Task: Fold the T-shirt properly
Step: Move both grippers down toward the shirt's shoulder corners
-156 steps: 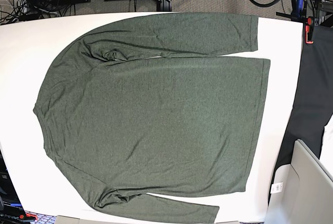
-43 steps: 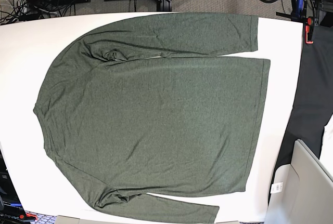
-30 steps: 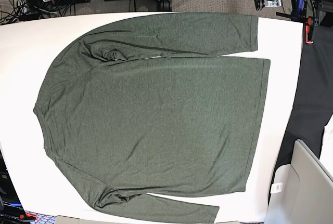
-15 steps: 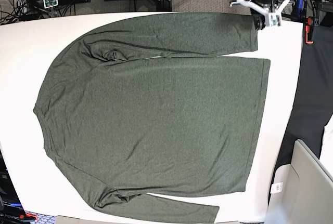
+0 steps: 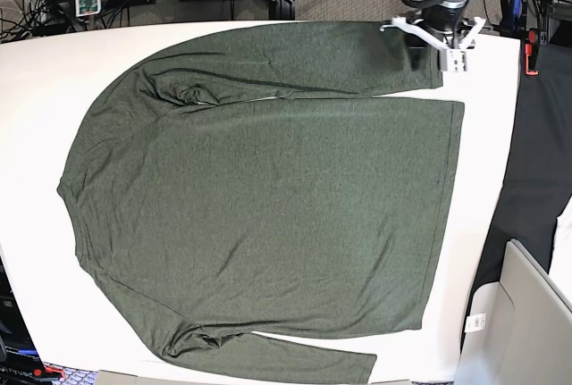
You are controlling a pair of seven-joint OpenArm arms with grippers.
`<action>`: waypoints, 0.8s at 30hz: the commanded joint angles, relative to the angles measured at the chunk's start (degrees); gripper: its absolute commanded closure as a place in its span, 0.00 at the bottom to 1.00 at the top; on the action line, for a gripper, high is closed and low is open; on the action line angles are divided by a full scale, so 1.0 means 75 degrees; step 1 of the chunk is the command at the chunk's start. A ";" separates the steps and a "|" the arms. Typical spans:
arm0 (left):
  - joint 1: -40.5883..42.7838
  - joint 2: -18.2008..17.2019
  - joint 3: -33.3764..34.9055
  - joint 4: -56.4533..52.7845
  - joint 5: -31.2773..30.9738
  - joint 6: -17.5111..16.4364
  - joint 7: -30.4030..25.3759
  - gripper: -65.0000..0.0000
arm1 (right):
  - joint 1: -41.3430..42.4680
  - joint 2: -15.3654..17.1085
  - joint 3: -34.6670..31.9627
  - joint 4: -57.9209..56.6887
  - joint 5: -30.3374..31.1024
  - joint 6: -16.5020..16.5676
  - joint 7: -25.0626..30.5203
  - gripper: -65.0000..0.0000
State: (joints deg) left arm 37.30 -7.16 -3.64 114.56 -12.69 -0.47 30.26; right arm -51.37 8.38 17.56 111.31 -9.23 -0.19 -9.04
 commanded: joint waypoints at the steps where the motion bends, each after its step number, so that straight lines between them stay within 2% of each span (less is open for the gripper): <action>1: 0.0050 -0.0024 0.0010 0.0098 -0.0002 -0.0014 -0.0126 0.54 | -0.0025 0.0049 0.0173 0.0145 -0.0017 -0.0063 0.0215 0.76; 4: 0.0061 -0.0024 0.0010 0.0074 -0.0002 -0.0014 -0.0126 0.51 | 0.0139 0.0049 0.0407 0.0145 -0.0005 -0.0040 0.0215 0.76; 12: 0.0003 -0.0024 -0.0072 -0.0254 -0.0002 -0.0014 -0.0079 0.51 | 0.0573 0.0049 0.0677 0.0145 0.0006 -0.0016 0.0144 0.76; 18: -0.0009 0.0011 -0.0470 -0.0266 0.0010 0.0022 -0.0090 0.51 | 0.1171 0.0014 0.0677 0.0555 0.0100 -0.0005 -0.1274 0.76; 24: -0.0009 0.0011 -0.0810 -0.0266 0.0010 0.0022 -0.0102 0.51 | 0.1745 -0.0022 0.0677 0.0591 0.0639 0.0007 -0.1977 0.76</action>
State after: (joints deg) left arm 36.95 -6.83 -9.26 111.77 -12.67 -0.43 30.65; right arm -38.22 7.70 22.22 114.78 -4.29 0.51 -25.17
